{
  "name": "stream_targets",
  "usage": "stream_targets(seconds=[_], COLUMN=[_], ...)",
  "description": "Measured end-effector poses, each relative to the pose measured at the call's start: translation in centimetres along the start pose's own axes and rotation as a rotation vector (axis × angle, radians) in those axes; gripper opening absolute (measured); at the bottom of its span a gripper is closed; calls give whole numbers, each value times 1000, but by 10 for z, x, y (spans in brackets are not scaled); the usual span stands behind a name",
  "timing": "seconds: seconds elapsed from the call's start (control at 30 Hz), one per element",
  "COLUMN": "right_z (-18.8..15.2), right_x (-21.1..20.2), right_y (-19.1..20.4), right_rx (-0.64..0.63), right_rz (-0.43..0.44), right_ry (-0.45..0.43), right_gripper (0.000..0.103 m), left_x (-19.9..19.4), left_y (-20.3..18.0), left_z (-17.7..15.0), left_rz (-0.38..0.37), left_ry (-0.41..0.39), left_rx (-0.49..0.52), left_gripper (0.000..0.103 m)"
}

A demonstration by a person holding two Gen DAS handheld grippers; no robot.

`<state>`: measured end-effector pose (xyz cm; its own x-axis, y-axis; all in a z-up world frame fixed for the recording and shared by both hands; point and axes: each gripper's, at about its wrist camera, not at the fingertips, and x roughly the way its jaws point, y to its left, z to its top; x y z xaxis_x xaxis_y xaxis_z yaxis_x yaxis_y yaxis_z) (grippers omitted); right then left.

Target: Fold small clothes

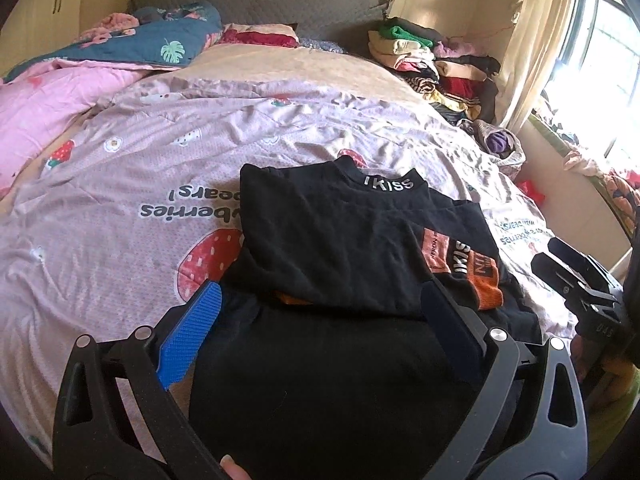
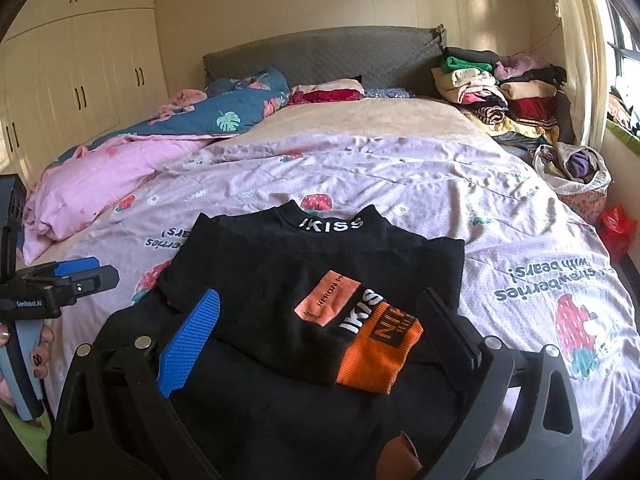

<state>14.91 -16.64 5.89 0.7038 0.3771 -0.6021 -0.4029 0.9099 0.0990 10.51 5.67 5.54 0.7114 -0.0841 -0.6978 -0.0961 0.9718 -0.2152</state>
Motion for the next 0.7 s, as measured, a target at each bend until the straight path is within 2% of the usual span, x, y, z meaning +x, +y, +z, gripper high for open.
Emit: stream_targets(seconds=[0.43, 0.7], right_z=[-17, -38], right_x=[-33, -45], right_y=[-6, -8], right_rx=[38, 47], right_rz=[-12, -36], right_ry=[-26, 10], right_gripper=[98, 98], left_x=[-20, -28], left_y=[10, 25], left_z=[-5, -15], left_rz=[2, 14], left_ry=[-14, -1], left_rx=[3, -4], left_gripper=[94, 94])
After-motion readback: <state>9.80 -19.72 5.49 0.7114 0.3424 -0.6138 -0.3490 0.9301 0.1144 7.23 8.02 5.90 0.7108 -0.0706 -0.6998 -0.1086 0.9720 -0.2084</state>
